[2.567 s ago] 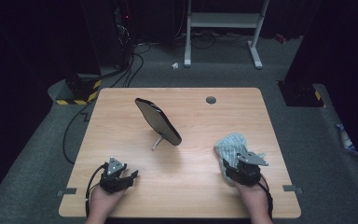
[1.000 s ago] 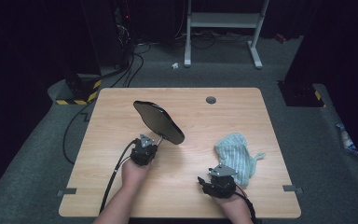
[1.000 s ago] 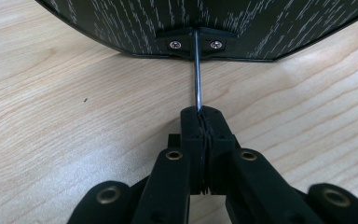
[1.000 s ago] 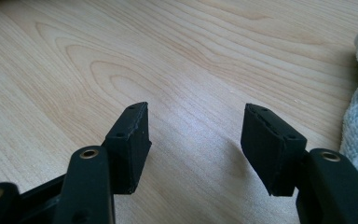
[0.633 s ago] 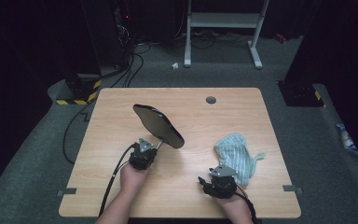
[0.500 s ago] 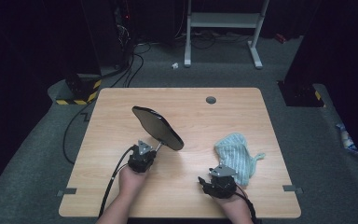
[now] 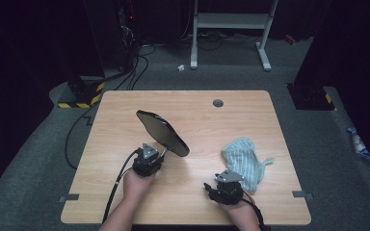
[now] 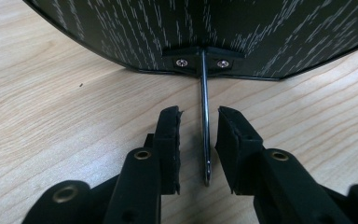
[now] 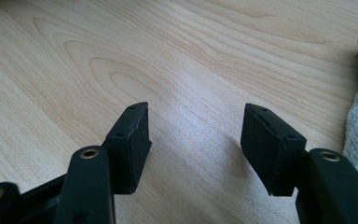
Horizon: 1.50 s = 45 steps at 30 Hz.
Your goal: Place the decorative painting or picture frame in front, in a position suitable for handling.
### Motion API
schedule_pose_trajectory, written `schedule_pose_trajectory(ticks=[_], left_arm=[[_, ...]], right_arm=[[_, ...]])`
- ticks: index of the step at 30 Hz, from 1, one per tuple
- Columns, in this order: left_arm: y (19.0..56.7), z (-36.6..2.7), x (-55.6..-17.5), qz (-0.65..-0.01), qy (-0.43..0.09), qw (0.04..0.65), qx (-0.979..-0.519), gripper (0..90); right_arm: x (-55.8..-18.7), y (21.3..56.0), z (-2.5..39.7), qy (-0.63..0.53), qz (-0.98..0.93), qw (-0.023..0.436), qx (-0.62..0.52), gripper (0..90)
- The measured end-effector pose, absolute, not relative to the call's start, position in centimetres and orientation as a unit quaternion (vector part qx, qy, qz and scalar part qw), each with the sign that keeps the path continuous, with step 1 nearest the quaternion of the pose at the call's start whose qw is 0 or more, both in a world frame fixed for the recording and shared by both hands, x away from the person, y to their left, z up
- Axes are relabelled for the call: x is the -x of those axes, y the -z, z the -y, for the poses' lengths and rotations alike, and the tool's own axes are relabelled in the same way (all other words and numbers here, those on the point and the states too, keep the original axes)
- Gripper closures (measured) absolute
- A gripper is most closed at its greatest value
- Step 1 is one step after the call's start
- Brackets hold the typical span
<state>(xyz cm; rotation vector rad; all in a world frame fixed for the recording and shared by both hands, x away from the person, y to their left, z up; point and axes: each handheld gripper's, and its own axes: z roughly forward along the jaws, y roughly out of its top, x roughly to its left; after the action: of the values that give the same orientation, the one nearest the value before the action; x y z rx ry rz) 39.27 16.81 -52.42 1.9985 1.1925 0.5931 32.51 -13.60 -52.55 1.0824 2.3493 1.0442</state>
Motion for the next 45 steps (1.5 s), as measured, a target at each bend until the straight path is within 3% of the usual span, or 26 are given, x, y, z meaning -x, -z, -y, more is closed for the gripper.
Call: schedule_pose_trajectory(ticks=[19, 32, 45], left_arm=[[52.6, -19.1, -38.6, -0.475, -0.254, 0.324, -0.778, 64.1], [52.9, -21.1, -40.9, -0.521, -0.261, 0.335, -0.740, 61.7], [52.9, -22.1, -42.2, -0.523, -0.256, 0.333, -0.741, 59.5]], right_arm=[[-32.4, 52.6, 13.6, -0.368, -0.830, 0.175, -0.381, 41.8], [-32.4, 52.6, 13.6, -0.366, -0.831, 0.176, -0.380, 41.8], [-32.6, 52.6, 13.9, -0.365, -0.829, 0.177, -0.384, 41.8]])
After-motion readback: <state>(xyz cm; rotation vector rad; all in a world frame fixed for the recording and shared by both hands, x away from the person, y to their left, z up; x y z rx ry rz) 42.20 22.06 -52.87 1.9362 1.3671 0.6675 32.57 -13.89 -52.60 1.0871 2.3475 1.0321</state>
